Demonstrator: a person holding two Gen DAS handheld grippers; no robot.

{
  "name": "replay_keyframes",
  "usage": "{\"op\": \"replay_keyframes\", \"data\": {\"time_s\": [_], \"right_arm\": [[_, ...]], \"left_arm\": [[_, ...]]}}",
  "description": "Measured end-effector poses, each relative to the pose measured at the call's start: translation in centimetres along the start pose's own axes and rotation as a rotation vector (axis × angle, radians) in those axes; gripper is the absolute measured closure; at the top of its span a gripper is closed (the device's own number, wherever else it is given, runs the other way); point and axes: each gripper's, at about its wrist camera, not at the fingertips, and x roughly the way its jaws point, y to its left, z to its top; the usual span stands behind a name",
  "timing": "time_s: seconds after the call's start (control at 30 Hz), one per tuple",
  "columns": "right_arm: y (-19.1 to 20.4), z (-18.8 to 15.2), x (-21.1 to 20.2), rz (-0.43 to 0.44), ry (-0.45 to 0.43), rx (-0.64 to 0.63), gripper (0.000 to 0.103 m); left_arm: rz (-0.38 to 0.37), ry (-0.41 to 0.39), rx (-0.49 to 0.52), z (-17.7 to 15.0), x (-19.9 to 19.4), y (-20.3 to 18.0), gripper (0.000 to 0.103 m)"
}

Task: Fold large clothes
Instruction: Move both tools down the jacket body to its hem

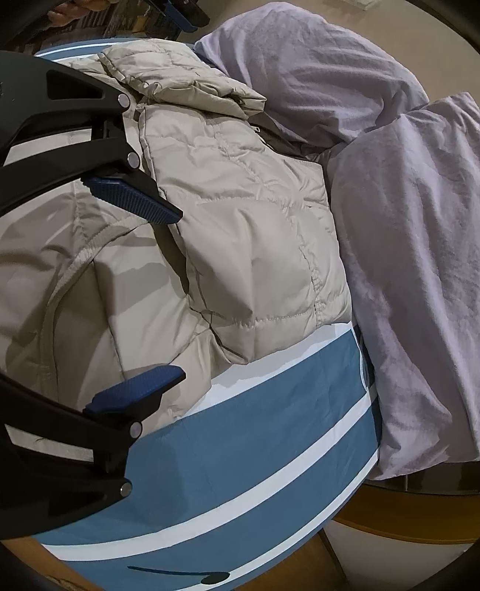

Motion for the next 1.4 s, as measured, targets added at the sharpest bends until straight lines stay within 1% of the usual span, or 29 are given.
{"op": "replay_keyframes", "data": {"time_s": [0.2, 0.3, 0.37, 0.53, 0.7, 0.83, 0.9, 0.97, 1.0, 1.03, 1.07, 1.13, 1.23, 1.4], "right_arm": [[-0.3, 0.1, 0.0, -0.011, 0.002, -0.01, 0.023], [-0.4, 0.2, -0.1, -0.014, -0.003, -0.016, 0.023], [-0.4, 0.3, -0.1, -0.016, -0.009, -0.026, 0.023], [0.0, 0.6, 0.2, -0.016, -0.013, -0.054, 0.023], [0.2, 0.7, 0.9, -0.014, -0.008, -0.05, 0.02], [0.3, 0.6, 1.4, -0.018, 0.005, -0.051, 0.02], [0.5, 0.5, 1.3, -0.02, 0.008, -0.054, 0.02], [0.7, 0.5, 0.9, -0.019, 0.006, -0.061, 0.019], [0.8, 0.5, 0.8, -0.019, 0.005, -0.063, 0.017], [0.8, 0.4, 0.5, -0.019, 0.002, -0.068, 0.015], [0.8, 0.2, 0.2, -0.02, -0.002, -0.073, 0.015], [0.9, -0.2, -0.4, -0.022, -0.006, -0.082, 0.015], [0.4, -1.1, -1.5, -0.029, -0.005, -0.098, 0.015], [-1.5, -3.2, -3.4, -0.038, 0.002, -0.09, 0.015]], "left_arm": [[0.084, 0.027, -0.019, 0.2, 2.8, 1.4, 0.05], [0.141, 0.034, -0.009, 0.1, 4.5, 1.7, 0.05], [0.163, 0.046, -0.002, -0.1, 5.6, 1.7, 0.05], [0.169, 0.093, 0.011, -1.4, 8.3, 1.2, 0.052], [0.186, 0.095, 0.043, -3.1, 9.6, 0.3, 0.052], [0.163, 0.103, 0.022, -3.3, 9.9, 0.7, 0.052], [0.138, 0.107, -0.004, -3.1, 9.1, 1.3, 0.052], [0.121, 0.095, -0.021, -3.3, 7.8, 1.7, 0.049], [0.119, 0.089, -0.025, -3.6, 7.0, 1.9, 0.047], [0.121, 0.085, -0.026, -3.8, 6.4, 1.9, 0.041], [0.126, 0.077, -0.026, -4.4, 5.4, 2.2, 0.038], [0.133, 0.069, -0.024, -5.4, 3.7, 2.8, 0.037], [0.164, 0.055, -0.03, -7.5, 0.8, 4.3, 0.034], [0.232, 0.028, -0.053, -11.7, -4.4, 7.1, 0.032]]}}
